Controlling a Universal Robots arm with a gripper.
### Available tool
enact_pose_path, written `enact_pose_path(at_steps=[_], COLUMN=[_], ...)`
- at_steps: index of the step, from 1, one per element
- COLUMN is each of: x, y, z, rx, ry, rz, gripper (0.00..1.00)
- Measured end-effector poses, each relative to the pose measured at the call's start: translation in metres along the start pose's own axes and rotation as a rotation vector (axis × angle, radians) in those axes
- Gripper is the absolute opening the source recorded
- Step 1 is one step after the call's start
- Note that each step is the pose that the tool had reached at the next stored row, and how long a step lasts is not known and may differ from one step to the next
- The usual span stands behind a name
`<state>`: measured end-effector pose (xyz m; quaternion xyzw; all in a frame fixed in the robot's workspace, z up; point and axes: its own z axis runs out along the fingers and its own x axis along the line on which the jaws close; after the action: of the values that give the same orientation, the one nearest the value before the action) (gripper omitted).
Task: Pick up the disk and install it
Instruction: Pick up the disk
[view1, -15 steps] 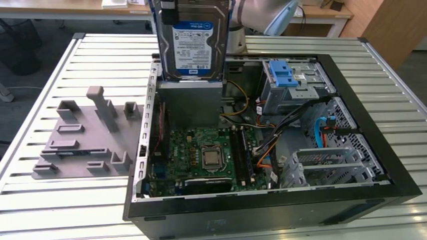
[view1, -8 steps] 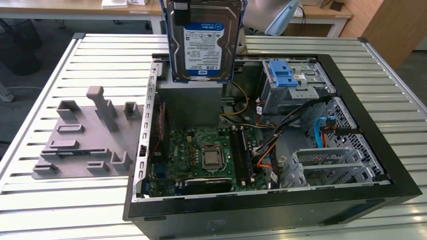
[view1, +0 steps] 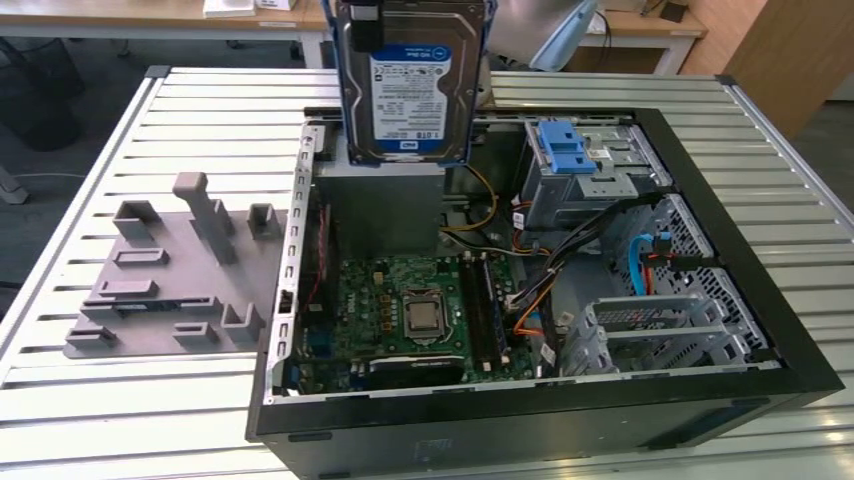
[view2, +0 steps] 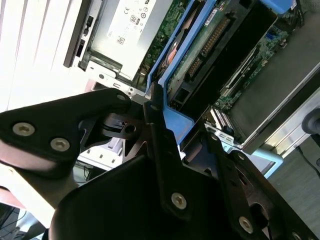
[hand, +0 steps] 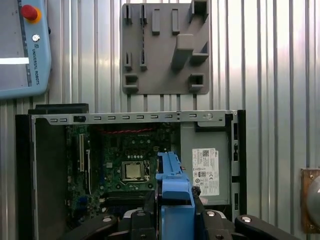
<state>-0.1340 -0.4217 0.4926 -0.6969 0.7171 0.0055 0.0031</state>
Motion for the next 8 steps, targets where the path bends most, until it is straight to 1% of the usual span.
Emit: enact_pose_path(at_steps=[1,2,3,4,8], x=[0.0012,0.0028,0.0048,0.008,0.0213], y=[0.0,0.0,-0.0001,-0.0002,-0.001], z=[-0.0001,0.0,0.0001,0.0003,0.002], rx=[0.001,0.0011,0.0011,0.0008,0.0008], ry=[-0.0018,-0.0052,-0.0093,-0.0152,-0.0156], rz=[0.0,0.0,0.0,0.0,0.0], gripper=[0.36,0.36,0.36,0.36,0.36])
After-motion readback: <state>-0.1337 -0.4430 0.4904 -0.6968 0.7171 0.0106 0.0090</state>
